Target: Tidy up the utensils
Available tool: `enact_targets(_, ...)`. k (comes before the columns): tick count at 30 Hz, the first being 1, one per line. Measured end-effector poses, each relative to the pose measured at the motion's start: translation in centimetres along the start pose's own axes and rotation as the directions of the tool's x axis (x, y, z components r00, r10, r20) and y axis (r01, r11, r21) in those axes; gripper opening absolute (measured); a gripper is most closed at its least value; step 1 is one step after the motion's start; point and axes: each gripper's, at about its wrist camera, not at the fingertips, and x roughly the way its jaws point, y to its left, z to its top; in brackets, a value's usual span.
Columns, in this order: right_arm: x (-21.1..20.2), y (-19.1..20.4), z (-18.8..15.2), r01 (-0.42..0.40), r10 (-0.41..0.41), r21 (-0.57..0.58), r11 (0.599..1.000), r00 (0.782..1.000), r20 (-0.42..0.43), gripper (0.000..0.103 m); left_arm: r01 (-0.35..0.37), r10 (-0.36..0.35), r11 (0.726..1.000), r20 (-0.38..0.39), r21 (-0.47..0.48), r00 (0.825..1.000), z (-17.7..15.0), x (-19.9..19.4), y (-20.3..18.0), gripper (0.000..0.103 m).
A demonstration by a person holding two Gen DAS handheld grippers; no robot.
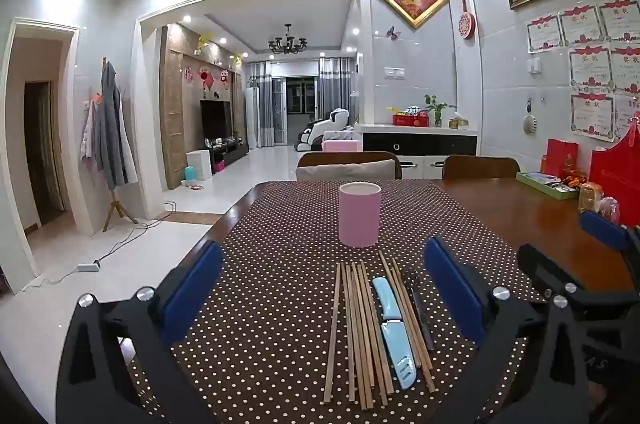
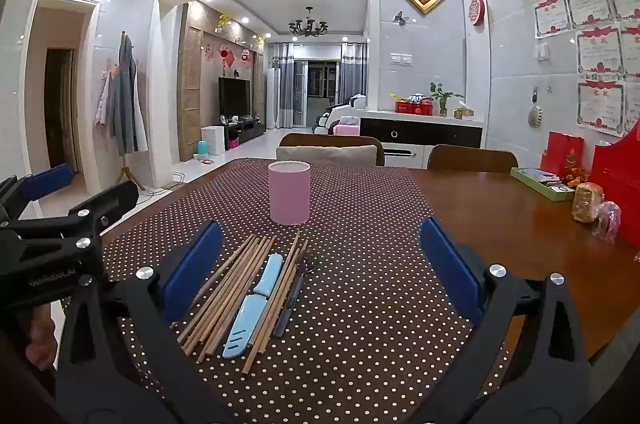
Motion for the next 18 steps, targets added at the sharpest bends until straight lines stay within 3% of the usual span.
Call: enact_targets(18,0.8,0.0,-1.1,-0.010,0.011,0.013,1.000,1.000,-0.016,0.097,-0.004,0.004,1.000,-0.004,-0.009,1.000,0.2,-0.4,-0.3,0.098)
